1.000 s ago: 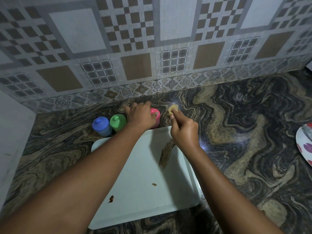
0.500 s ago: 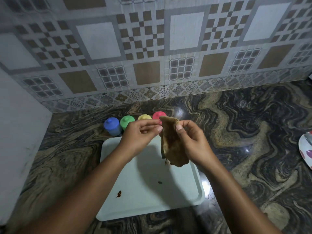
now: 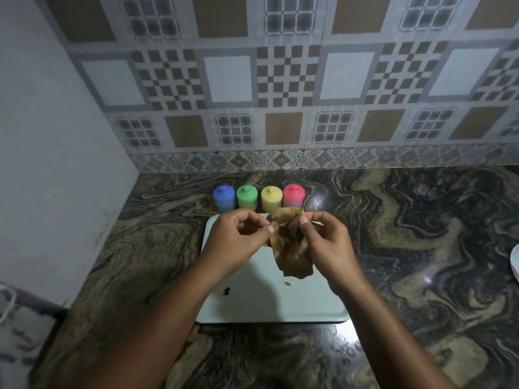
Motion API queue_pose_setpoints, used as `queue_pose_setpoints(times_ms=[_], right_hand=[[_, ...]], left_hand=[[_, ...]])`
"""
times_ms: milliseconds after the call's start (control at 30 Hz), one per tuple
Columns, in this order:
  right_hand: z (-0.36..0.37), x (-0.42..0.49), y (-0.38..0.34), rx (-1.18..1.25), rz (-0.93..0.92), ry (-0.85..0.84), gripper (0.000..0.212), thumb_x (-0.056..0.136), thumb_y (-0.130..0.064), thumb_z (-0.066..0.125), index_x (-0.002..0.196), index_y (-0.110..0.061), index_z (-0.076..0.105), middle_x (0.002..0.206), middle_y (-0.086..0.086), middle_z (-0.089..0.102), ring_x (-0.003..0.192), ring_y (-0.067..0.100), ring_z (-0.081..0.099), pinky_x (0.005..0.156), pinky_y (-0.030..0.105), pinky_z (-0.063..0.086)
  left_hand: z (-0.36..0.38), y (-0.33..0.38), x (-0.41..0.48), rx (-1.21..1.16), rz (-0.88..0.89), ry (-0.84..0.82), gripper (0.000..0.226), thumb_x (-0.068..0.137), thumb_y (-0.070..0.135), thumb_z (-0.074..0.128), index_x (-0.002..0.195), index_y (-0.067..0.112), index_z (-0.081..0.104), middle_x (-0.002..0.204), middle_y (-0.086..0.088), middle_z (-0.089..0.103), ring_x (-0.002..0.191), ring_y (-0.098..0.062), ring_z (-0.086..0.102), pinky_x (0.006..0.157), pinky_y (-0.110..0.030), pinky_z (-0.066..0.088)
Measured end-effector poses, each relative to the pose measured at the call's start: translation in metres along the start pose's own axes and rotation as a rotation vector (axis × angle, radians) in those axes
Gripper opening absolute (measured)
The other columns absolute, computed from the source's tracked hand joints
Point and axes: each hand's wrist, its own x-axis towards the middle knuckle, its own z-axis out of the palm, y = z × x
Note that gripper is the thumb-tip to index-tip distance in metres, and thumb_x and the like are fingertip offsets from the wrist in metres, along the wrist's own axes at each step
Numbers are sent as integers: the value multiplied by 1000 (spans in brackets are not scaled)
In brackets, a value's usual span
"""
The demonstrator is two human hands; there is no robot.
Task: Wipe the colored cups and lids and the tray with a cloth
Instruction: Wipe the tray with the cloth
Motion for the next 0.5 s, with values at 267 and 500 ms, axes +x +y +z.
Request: queue_pose_setpoints(times_ms=[267, 500], right_hand=[[1, -17, -3, -29, -162, -120, 20, 98, -5, 65, 113, -10, 77, 102, -3, 80, 98, 4, 73, 84, 24, 57], [0, -27, 8, -70, -173, -428, 44, 89, -9, 78, 131, -20, 69, 77, -18, 70, 69, -4, 58, 57, 18, 50]], left_hand=[[-13, 12, -15, -617, -445, -268, 25, 86, 2, 68, 109, 11, 72, 93, -12, 72, 76, -20, 69, 63, -31, 56], [-26, 6, -10, -688, -459, -335, 37, 79, 8, 71, 116, 6, 65, 104, -15, 71, 91, -28, 71, 74, -37, 61]])
